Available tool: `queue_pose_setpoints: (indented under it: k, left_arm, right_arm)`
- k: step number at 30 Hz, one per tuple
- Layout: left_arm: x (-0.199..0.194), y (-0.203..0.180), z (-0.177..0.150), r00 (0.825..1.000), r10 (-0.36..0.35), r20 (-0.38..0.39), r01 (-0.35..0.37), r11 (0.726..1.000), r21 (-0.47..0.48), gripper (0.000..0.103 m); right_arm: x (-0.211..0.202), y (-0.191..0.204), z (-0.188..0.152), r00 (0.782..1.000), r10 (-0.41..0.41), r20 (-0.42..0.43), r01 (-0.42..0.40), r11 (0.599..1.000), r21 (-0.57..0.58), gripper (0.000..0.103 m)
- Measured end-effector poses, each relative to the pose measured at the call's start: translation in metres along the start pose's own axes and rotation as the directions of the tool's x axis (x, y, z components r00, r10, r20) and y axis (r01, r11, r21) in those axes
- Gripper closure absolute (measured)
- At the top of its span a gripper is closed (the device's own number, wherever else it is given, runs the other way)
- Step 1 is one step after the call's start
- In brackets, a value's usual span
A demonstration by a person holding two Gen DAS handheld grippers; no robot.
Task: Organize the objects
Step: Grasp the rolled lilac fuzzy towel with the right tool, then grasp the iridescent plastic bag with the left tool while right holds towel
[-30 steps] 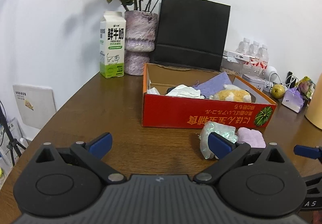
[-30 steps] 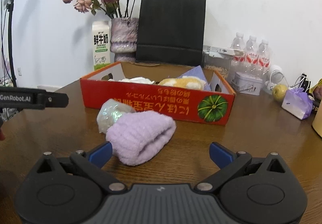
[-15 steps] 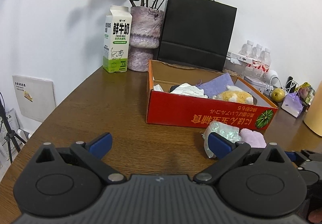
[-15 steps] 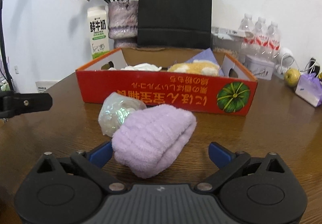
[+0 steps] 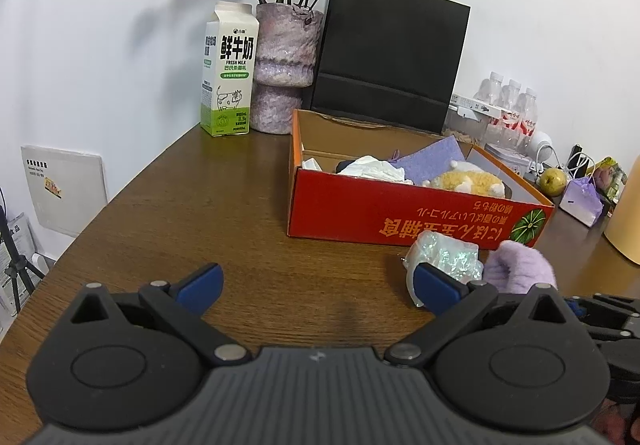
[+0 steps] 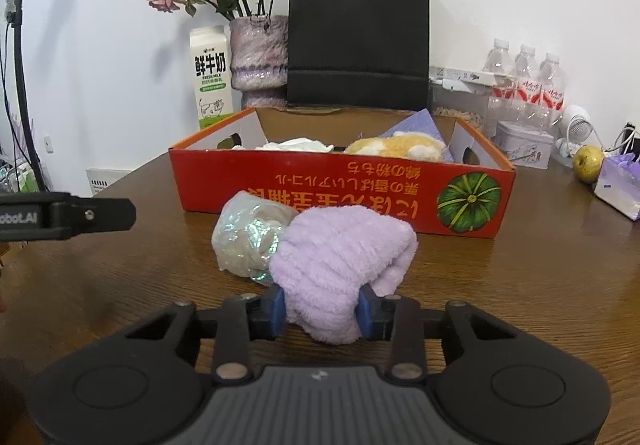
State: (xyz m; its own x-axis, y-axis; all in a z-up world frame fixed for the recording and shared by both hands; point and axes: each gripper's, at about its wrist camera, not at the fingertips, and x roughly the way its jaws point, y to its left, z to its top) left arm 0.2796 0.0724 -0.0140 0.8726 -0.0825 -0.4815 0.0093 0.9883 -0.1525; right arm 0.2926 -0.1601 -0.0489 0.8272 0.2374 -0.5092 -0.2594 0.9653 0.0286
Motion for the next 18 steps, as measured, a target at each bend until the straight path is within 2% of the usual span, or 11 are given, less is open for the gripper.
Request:
queue_pose_setpoints:
  k: [5,18]
  left_arm:
    - [0.003,-0.005,-0.003,1.000,0.004,-0.005,-0.004,1.000,0.020,0.000]
    - [0.014,-0.042,-0.009,0.999,-0.014,-0.030,0.016,0.997,0.071,0.000]
  right_arm:
    - [-0.007,-0.010,-0.002,1.000,-0.010,0.025,0.010,1.000,-0.006,0.076]
    - [-0.016,-0.045,-0.002,0.995,-0.050,0.085,0.052,0.998,-0.027,0.077]
